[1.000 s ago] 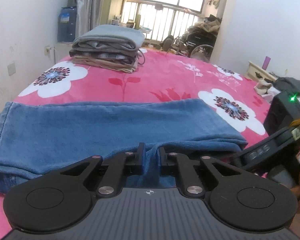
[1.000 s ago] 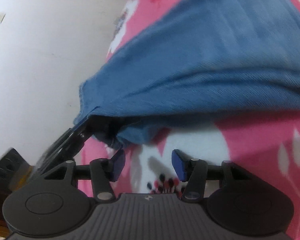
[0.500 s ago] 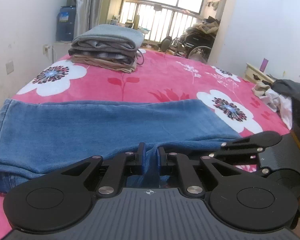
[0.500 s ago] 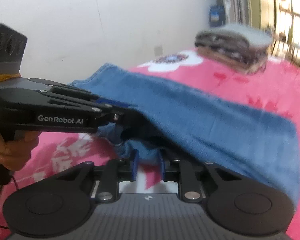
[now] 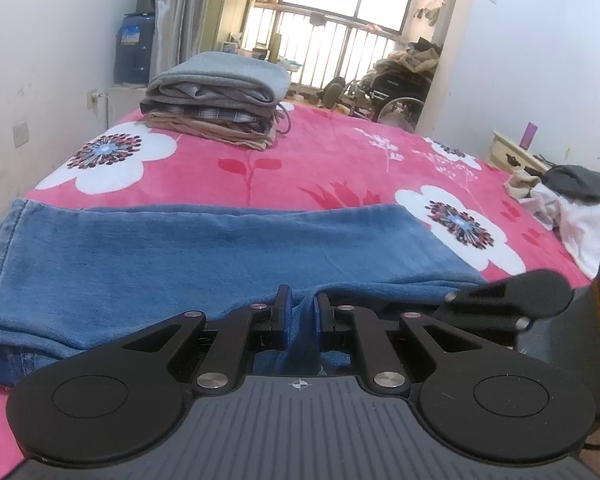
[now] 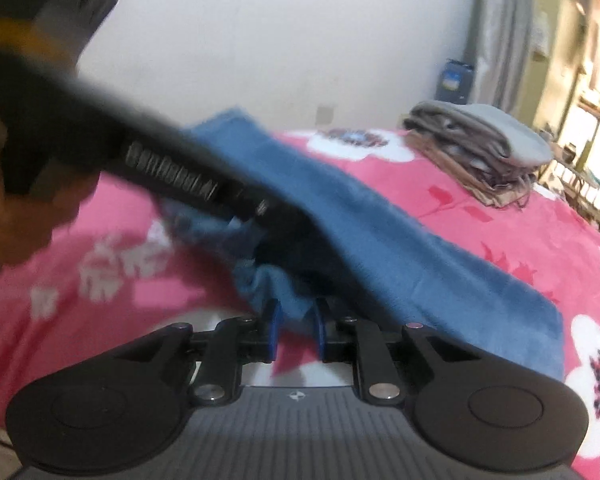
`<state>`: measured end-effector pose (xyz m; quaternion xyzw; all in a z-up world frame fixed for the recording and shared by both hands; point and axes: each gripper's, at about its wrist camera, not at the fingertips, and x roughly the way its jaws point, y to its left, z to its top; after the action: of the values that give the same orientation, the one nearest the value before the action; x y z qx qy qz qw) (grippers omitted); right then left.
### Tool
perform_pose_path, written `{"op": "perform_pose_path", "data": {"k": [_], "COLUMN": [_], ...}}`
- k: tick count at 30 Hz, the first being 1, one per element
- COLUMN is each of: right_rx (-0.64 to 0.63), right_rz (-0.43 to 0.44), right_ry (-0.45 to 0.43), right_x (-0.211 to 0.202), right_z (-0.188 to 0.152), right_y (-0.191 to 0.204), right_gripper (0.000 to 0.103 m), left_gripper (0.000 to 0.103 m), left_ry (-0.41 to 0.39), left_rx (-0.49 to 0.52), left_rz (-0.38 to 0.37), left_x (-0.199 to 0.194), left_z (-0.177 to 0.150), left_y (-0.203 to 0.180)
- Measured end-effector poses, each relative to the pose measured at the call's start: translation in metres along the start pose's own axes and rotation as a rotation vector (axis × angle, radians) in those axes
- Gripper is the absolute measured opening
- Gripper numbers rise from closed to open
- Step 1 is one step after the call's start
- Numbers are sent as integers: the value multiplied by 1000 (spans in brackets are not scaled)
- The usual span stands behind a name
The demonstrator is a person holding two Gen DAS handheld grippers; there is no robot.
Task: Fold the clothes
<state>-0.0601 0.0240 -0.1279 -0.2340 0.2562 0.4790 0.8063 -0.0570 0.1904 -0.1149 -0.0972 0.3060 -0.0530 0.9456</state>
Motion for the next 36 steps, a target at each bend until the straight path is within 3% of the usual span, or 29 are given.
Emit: {"op": "perform_pose_path", "data": {"k": [2,8,10,15,21,32,36], "right_rx": [31,378,410,315,196,14,-2], "right_rz": [15,119,125,88,39,-79,-80], "right_ry": [16,161,147,51,-118,-143,-127], "right_x": [-1,23,32,38,4,4,19], "right_z": [0,-9,-10,-11,-7,-6,-3], "right_y": [-1,-41,-44,-28,-10,11,8], "right_gripper": [19,21,23,25,24,20,20], "left_gripper": [10,10,10,10,10,6,3], "left_ry": [1,9,14,26,24,35,49], "left_rx": [-7,-35,-56,-128,-185,-146,-106], "left_rz": [-3,-29,-41,-66,-70,-69,-82], "left_x": [0,1,2,4,6,3,2], "left_z": [1,2,3,5,6,4,3], "left_y": [2,8,11,23,30,25,20]}}
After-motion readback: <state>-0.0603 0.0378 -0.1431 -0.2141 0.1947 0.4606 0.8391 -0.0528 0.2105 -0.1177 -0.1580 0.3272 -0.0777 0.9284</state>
